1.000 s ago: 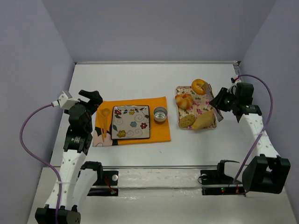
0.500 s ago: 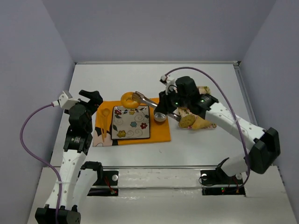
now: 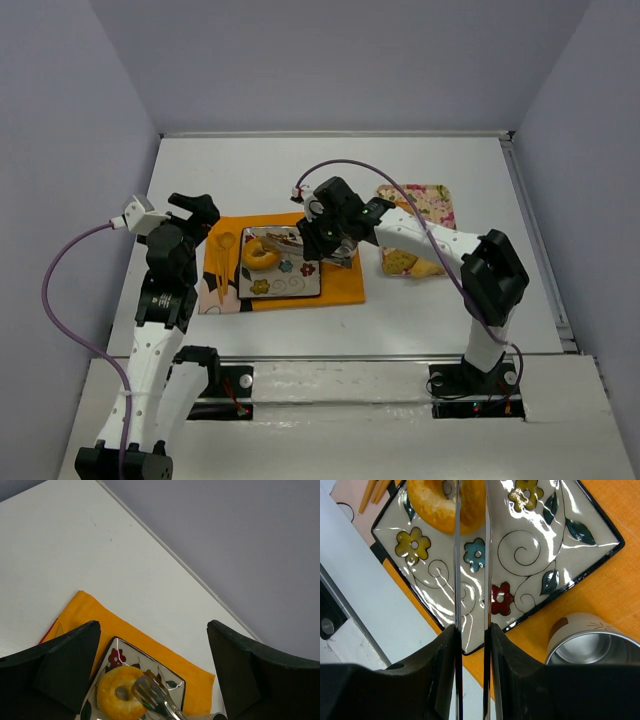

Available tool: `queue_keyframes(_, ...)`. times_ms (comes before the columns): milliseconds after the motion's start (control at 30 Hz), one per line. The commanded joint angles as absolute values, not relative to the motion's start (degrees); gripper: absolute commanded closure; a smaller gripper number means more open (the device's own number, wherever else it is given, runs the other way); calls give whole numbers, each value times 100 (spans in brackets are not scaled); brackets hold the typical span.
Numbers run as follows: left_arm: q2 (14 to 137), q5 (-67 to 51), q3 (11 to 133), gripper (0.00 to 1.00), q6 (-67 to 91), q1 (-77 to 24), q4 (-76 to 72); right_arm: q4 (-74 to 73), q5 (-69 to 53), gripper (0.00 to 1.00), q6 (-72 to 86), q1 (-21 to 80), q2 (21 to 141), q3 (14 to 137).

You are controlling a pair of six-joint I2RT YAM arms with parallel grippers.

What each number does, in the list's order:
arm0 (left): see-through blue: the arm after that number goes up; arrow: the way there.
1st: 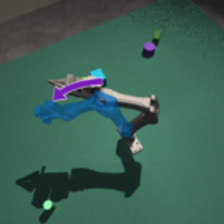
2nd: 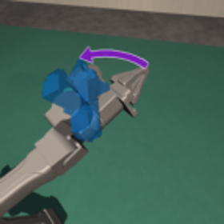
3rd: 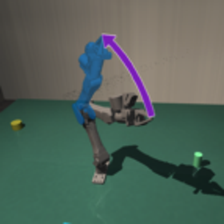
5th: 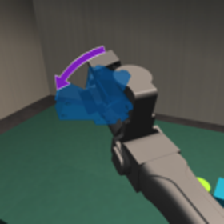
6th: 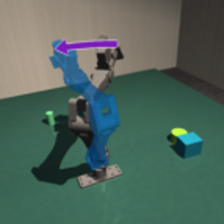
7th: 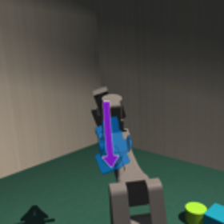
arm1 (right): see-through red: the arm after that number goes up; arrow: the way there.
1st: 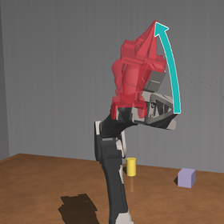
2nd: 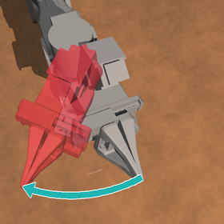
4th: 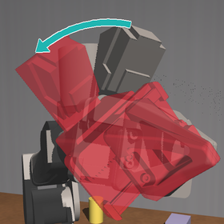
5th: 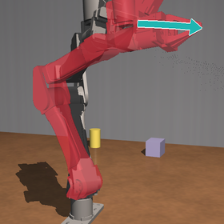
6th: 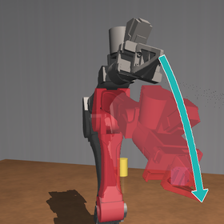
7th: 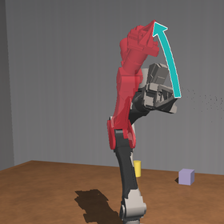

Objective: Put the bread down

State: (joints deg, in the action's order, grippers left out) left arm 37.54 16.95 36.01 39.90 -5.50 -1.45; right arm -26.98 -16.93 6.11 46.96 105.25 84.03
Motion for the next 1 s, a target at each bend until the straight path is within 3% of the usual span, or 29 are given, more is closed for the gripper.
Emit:
queue_keyframes(0,3718,1740,3533,1,3981,-510,-404,-2909,-1740,68,474,4825,10301,8675)
queue_keyframes(33,3726,1732,3542,1,3981,-510,-404,-2979,-1645,50,483,4877,10301,8666)
queue_keyframes(67,3744,1723,3542,1,3981,-510,-404,-2979,-1591,44,492,4878,10266,8649)
queue_keyframes(200,3753,1705,3533,1,3981,-510,-404,-2979,-1310,35,562,4878,10143,8692)
queue_keyframes(633,3718,1688,3524,1,3981,-510,-413,-2795,173,30,922,4878,9379,8868)
queue_keyframes(767,3709,1670,3533,1,3973,-510,-404,-2760,956,30,1264,4808,8564,8632)
queue_keyframes(967,3604,1687,3507,1,3973,-510,-404,-3075,1660,31,2511,3693,6727,7148)
